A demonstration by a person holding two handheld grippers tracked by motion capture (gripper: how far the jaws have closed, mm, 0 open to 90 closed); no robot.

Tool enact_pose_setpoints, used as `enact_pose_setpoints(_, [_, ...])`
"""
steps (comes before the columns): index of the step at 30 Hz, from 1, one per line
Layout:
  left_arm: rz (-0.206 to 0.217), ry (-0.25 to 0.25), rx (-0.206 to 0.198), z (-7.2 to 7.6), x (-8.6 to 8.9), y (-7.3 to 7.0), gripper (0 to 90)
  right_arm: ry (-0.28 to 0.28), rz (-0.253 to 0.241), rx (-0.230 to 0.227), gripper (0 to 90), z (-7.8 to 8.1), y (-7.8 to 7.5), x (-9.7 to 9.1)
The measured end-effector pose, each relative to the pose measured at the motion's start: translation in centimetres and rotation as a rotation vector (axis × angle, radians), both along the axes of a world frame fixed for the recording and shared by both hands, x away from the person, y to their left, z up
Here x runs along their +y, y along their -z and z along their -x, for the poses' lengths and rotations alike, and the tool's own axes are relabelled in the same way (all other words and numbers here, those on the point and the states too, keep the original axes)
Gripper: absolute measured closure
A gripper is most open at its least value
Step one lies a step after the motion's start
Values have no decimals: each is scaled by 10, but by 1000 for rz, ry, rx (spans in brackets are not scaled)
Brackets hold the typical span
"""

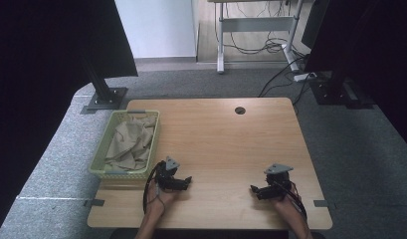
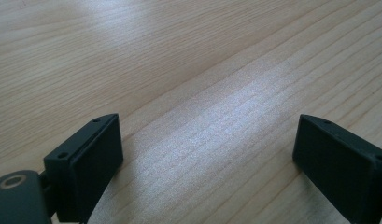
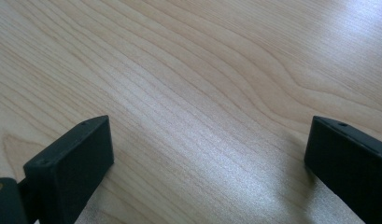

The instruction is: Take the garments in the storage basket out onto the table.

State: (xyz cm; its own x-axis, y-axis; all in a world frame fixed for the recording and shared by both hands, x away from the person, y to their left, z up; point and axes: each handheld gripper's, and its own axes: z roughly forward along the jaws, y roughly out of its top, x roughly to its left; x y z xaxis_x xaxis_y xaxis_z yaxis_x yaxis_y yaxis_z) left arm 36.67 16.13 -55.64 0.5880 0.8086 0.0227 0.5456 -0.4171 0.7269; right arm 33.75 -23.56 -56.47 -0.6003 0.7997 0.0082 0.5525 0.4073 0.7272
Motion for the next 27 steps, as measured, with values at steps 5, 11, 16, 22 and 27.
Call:
enact_pose_setpoints(5, [0, 11, -2, 0, 0, 0, 85, 1, 0, 0, 10, 0, 0, 0])
enact_pose_setpoints(11, [0, 17, 0, -1, 0, 0, 85, 1, -1, 1, 9, 0, 0, 0])
enact_pose_setpoints(16, [-6, 20, -2, 0, -2, -3, 86, 2, -1, 0, 10, 1, 0, 0])
enact_pose_setpoints(22, [8, 28, -4, 1, -1, -11, 89, 3, -1, 0, 10, 1, 0, 0])
enact_pose_setpoints(27, [19, 36, -2, 0, 0, -19, 98, 4, -1, 1, 10, 1, 0, 0])
